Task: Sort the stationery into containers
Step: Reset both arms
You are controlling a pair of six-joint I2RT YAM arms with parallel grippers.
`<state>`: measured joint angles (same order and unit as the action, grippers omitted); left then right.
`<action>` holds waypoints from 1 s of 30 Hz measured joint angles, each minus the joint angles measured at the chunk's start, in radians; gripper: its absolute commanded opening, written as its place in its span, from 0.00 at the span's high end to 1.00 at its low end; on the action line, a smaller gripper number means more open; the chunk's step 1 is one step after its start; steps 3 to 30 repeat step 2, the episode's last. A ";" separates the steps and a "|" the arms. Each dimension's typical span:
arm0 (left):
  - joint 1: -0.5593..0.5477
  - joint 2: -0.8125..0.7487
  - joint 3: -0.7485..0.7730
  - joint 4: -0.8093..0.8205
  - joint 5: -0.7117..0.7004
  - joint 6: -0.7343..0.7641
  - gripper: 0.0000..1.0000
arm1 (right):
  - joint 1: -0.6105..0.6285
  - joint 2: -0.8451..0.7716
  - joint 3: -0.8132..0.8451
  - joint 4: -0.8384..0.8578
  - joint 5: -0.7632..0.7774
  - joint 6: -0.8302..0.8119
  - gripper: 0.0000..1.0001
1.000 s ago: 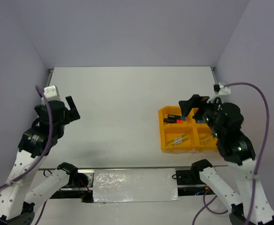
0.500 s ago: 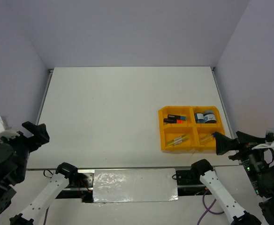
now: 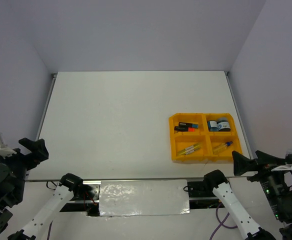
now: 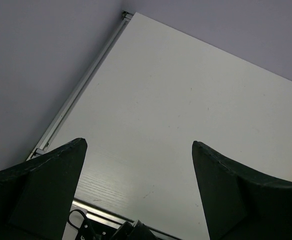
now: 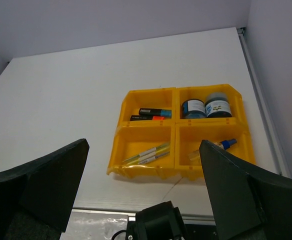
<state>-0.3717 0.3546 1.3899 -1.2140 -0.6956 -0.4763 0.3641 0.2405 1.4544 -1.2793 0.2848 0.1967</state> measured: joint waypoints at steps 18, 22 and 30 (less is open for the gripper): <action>0.000 0.000 -0.005 -0.002 -0.006 0.000 0.01 | 0.000 0.000 -0.005 -0.001 0.000 0.000 0.00; 0.000 0.000 -0.005 -0.002 -0.006 0.000 0.01 | 0.000 0.000 -0.005 -0.001 0.000 0.000 0.00; 0.000 0.000 -0.005 -0.002 -0.006 0.000 0.01 | 0.000 0.000 -0.005 -0.001 0.000 0.000 0.00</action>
